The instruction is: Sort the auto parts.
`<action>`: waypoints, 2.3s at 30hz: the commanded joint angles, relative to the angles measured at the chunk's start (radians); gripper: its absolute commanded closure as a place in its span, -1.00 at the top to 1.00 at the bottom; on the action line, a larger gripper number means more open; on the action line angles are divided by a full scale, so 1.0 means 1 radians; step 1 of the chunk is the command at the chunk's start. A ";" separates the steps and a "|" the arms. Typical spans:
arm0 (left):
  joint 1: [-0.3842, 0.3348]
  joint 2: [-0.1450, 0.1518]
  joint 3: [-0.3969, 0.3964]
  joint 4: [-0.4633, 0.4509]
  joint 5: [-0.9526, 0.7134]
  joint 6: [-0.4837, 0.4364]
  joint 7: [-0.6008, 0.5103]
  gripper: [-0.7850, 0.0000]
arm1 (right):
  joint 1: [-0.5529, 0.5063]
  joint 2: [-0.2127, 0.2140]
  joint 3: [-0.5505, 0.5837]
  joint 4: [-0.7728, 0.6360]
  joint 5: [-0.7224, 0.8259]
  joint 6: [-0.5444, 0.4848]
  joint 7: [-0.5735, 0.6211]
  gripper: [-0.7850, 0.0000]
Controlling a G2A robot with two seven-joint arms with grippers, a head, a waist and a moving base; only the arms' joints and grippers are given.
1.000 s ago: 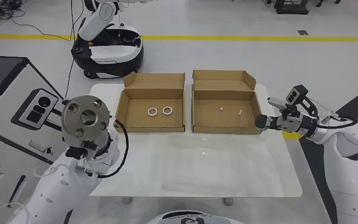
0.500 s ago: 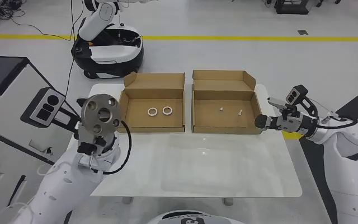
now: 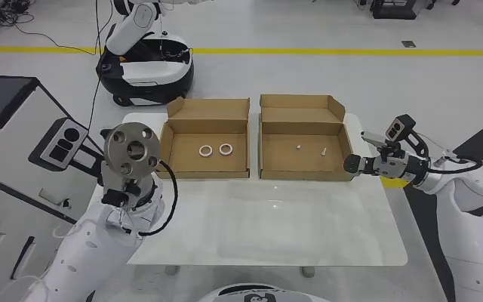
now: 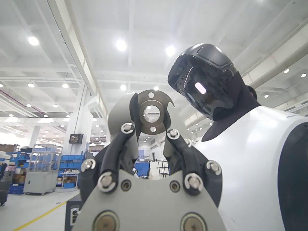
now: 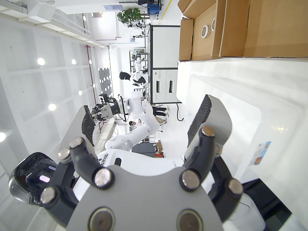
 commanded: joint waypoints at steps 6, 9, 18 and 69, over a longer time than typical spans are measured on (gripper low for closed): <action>-0.014 -0.017 0.014 -0.014 -0.042 0.000 0.027 -1.00 | 0.000 0.000 0.000 0.000 0.000 0.000 0.000 1.00; -0.017 -0.021 0.013 -0.011 -0.038 0.000 0.021 -1.00 | 0.000 0.000 0.000 0.000 0.000 0.000 0.000 1.00; 0.005 -0.025 -0.026 0.020 0.025 0.000 -0.072 -1.00 | 0.000 0.000 0.000 0.000 0.000 0.000 0.000 1.00; -0.022 -0.080 -0.019 0.072 -0.139 0.199 -0.374 -1.00 | 0.000 0.000 0.000 0.000 0.000 0.000 0.000 1.00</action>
